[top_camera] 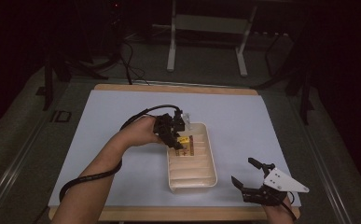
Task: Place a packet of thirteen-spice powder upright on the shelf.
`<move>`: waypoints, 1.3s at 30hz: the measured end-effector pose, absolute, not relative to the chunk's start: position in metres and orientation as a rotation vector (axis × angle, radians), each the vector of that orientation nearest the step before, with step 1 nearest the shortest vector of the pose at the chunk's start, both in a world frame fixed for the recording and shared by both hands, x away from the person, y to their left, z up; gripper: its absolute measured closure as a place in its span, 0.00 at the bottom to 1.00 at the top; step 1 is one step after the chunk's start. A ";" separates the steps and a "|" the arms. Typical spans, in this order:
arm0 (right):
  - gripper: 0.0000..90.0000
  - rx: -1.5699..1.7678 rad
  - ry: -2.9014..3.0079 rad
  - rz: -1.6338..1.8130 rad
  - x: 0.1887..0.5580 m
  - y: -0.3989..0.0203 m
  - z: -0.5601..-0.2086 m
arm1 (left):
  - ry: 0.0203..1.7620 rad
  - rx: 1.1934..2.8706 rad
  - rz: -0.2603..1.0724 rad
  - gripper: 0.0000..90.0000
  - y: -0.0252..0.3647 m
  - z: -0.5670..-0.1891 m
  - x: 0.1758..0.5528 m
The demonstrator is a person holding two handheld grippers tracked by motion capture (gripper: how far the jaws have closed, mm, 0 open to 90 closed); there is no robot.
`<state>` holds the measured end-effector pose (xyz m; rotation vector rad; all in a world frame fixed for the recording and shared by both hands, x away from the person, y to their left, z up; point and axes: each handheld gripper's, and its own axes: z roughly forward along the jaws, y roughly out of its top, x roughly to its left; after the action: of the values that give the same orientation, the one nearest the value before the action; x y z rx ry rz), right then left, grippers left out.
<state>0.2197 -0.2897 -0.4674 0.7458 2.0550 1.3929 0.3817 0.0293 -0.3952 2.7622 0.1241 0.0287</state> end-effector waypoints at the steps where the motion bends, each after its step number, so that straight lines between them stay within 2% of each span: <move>1: 0.17 0.745 2.054 1.395 0.220 -0.290 -0.467 | 0.126 2.767 0.028 0.75 0.028 -0.396 0.382; 24: 0.17 0.742 2.056 1.394 0.220 -0.290 -0.467 | 0.132 2.822 0.008 0.75 0.014 -0.409 0.384; 29: 0.17 0.747 2.054 1.395 0.220 -0.290 -0.467 | 0.151 2.792 0.046 0.62 0.018 -0.403 0.384; 32: 0.17 0.747 2.055 1.395 0.220 -0.290 -0.468 | 0.160 2.770 0.057 0.57 0.022 -0.396 0.383; 36: 0.16 0.746 2.058 1.392 0.220 -0.290 -0.468 | 0.165 2.742 0.064 0.57 0.028 -0.387 0.380; 37: 0.17 0.747 2.058 1.392 0.220 -0.289 -0.468 | 0.178 2.738 0.084 0.52 0.030 -0.385 0.379; 39: 0.17 0.745 2.059 1.391 0.221 -0.289 -0.468 | 0.192 2.723 0.102 0.50 0.033 -0.383 0.377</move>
<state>0.2206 -0.2892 -0.4679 0.7451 2.0590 1.3908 0.3773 0.0333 -0.3826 2.7231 0.1918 0.1023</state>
